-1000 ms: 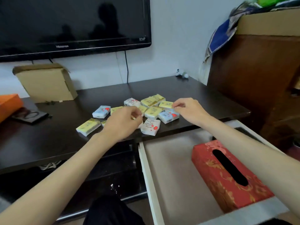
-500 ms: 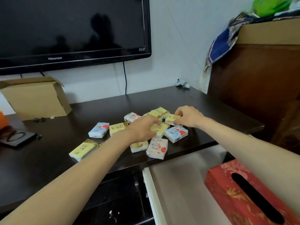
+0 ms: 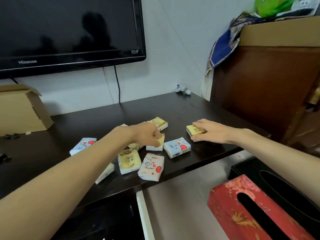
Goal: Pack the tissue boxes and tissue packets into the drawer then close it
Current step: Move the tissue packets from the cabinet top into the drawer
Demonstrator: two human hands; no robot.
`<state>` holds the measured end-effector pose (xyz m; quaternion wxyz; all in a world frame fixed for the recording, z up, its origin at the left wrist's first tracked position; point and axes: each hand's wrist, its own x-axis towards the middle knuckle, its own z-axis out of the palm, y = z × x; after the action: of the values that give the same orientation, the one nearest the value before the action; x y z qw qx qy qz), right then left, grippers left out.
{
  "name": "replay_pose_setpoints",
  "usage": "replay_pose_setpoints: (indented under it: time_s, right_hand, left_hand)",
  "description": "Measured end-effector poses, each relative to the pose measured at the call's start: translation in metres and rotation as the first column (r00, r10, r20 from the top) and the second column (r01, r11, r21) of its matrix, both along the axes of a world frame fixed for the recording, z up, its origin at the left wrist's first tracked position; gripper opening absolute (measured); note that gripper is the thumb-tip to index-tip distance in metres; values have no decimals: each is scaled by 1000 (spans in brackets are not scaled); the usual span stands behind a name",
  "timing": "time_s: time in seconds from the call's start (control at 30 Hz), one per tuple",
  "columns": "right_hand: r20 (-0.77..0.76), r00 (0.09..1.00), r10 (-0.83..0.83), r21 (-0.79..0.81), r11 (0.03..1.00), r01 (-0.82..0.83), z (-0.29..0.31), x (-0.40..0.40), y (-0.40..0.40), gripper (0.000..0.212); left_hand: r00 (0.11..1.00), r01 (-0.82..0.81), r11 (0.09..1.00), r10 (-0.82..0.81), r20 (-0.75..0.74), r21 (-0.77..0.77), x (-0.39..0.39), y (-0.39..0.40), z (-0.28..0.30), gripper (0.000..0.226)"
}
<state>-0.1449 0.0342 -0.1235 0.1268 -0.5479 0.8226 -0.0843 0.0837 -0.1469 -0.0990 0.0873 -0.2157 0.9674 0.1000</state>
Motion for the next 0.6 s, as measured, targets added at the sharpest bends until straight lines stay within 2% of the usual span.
replay_pose_setpoints:
  time_s: [0.07,0.13,0.27,0.33,0.47,0.53,0.6]
  right_hand:
    - [79,996,42,5,999,-42,2,-5,4,94]
    - [89,995,43,-13,999,-42,1,-8,6,92]
    - [-14,1000,-13,-157,987,10,-4,-5,11,83]
    - [-32,998,-54,-255,966,44,-3,-2,18,83]
    - [81,994,-72,-476,873,102,1,9,40,87]
    - [176,983,-46,-514,848,132,2,21,56,87]
    - [202,979,-10,-502,858,113,-1,37,76,85]
  left_hand:
    - [998,-14,999,11,54,52,2,-2,4,64]
    - [997,-2,1000,1,72,15,2,-1,5,71]
    - [1000,7,991,-9,-19,-132,2,6,3,65]
    - [998,-28,996,24,-52,-83,4,10,5,64]
    - [971,-26,999,21,-237,-20,17,32,29,65]
    - [937,-15,1000,10,-349,-10,27,50,43,66]
    - [912,15,1000,-16,-410,-5,40,74,50,70]
